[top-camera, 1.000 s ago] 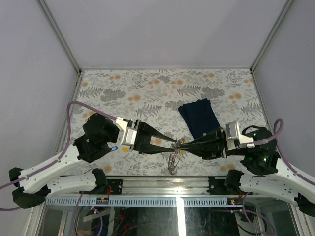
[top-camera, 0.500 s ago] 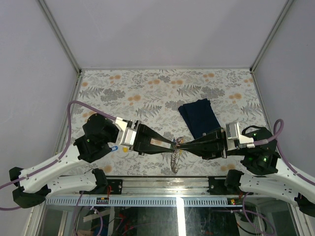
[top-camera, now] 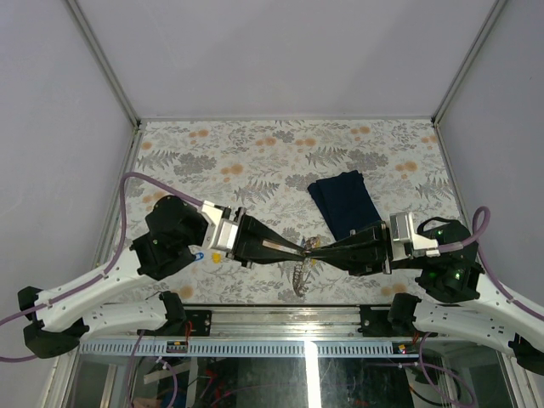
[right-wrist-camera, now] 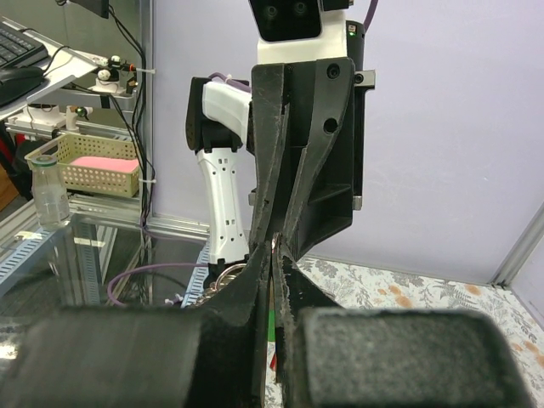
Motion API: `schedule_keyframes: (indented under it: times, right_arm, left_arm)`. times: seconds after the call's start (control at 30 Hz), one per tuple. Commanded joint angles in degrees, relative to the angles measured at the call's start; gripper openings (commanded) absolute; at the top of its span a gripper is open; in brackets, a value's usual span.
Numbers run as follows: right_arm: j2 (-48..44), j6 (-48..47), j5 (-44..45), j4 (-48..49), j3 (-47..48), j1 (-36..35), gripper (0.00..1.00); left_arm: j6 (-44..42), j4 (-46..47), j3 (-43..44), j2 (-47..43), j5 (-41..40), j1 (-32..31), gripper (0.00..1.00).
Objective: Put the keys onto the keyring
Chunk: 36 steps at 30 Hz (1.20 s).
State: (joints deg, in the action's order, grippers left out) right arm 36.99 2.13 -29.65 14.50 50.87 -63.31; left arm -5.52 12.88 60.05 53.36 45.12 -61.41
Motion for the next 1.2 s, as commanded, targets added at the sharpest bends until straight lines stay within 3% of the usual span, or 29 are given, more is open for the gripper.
schedule_keyframes:
  times: [0.0, 0.1, 0.27, 0.53, 0.77, 1.17]
  right_arm:
    - [0.02, -0.73, 0.82, 4.04, 1.45, -0.02, 0.0]
    - [-0.09, -0.89, 0.95, 3.75, 1.43, -0.02, 0.0]
    - [-0.8, -1.6, 1.93, 2.09, 1.7, 0.01, 0.02]
    - [-2.76, -4.58, 4.69, -6.67, 3.88, -0.01, 0.27]
    - [-3.03, -4.16, 11.67, -10.45, 3.84, 0.03, 0.3]
    - [1.42, -3.39, 11.95, -13.6, 5.28, -0.04, 0.33]
  left_arm:
    - [1.25, 3.55, 0.19, 0.73, 0.67, -0.55, 0.13]
    - [1.08, 2.66, 0.94, 1.16, 0.75, -0.64, 0.01]
    - [-0.81, -3.84, 3.45, 1.34, -0.21, -0.58, 0.0]
    - [-8.85, -32.27, 16.48, 3.99, -6.21, -0.58, 0.0]
    - [-14.25, -56.29, 30.0, 10.07, -12.45, -0.61, 0.0]
    - [-17.39, -81.73, 48.95, 22.48, -22.65, -0.58, 0.0]
